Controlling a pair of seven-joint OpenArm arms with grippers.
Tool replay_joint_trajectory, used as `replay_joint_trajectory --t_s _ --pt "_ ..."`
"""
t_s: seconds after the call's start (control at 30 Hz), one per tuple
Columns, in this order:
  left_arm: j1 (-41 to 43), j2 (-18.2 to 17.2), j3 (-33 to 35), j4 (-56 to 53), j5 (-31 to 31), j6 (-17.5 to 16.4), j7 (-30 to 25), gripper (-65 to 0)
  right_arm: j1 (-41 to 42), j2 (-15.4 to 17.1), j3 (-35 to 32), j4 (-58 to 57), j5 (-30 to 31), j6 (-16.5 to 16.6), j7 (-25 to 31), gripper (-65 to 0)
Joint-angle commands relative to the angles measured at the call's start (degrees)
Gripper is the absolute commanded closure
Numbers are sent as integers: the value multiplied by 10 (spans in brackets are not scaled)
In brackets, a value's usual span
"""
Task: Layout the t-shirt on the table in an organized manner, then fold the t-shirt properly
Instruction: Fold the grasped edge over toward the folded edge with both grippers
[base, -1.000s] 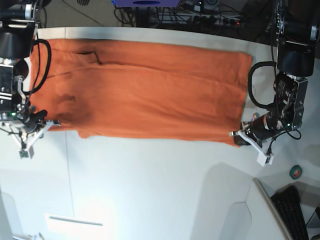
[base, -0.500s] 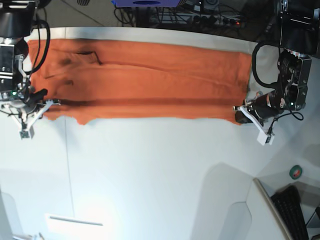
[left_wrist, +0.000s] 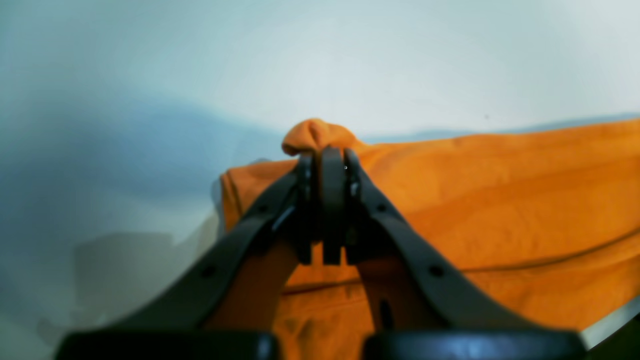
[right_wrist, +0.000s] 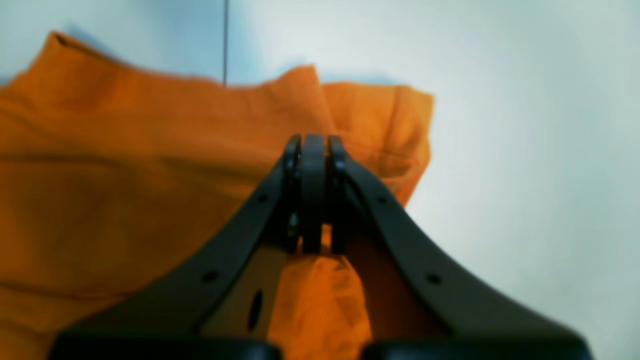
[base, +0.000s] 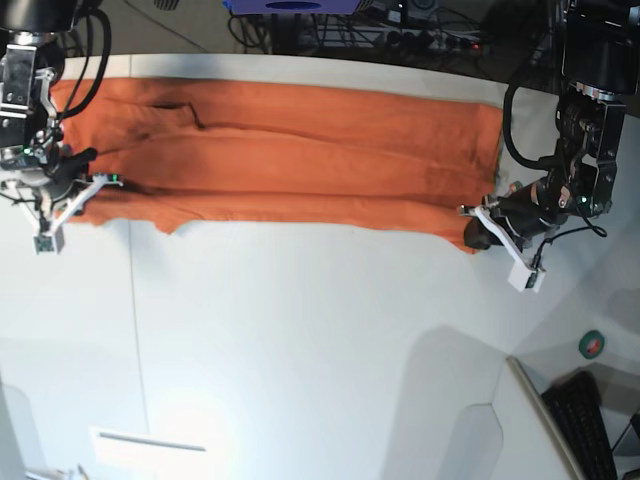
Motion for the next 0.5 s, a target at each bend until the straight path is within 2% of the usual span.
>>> replay_joint_trajectory --t_s 0.0,0.17,0.27,0.4,0.47 --pt "-6 -10 -5 11 -7 -3 1 0 -2 8 8 21 0 -4 11 0" --pt "-1 -5 -67 41 -6 -3 72 0 -33 7 10 52 0 -4 -8 0" --pt "13 -6 -91 82 -5 -3 90 0 -45 -1 10 70 0 -4 -28 0" --pt "30 -6 -92 112 -2 -3 105 0 -67 -10 11 104 0 -4 -32 0" --pt "41 -5 -92 113 -2 -3 105 0 -75 -14 10 115 0 -4 -50 0"
